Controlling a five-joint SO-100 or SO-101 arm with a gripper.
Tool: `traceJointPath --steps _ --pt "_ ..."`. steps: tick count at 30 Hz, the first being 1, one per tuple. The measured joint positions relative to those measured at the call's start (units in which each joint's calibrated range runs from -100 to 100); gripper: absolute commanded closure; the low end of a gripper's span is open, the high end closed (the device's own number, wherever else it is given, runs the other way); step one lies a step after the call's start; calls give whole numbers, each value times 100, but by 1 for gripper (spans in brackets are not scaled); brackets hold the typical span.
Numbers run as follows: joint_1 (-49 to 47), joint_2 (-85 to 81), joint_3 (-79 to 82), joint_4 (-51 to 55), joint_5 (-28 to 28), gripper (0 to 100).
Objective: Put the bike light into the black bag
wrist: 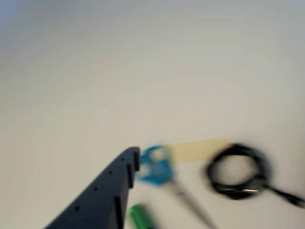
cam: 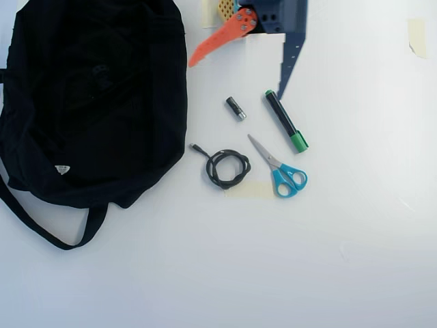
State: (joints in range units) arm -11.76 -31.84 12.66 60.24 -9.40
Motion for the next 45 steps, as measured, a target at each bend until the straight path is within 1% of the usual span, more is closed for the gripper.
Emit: traceJointPath --steps 3,4,6,9,13,15,16,20,24,27,31,36,42,45 --pt "-463 -8 -8 335 -59 42" --pt "-639 -8 -8 429 -142 44" --pt "-940 -17 -8 558 -278 50" --pt "-992 -17 -8 807 -308 68" --pt "-1117 -257 -8 979 -225 99" --pt "-1073 -589 -8 988 -78 97" --pt "-1058 -755 -8 988 -15 98" --pt "-1043 -1436 118 1142 239 98" --pt "-794 -2183 668 1537 459 98" --pt "-669 -2723 1234 1726 503 98" --pt "-434 -3562 2225 1778 503 98" --pt "272 -4575 3915 1778 508 98" --pt "397 -6301 5975 1778 513 98" --pt "404 -6617 6934 1778 513 98"
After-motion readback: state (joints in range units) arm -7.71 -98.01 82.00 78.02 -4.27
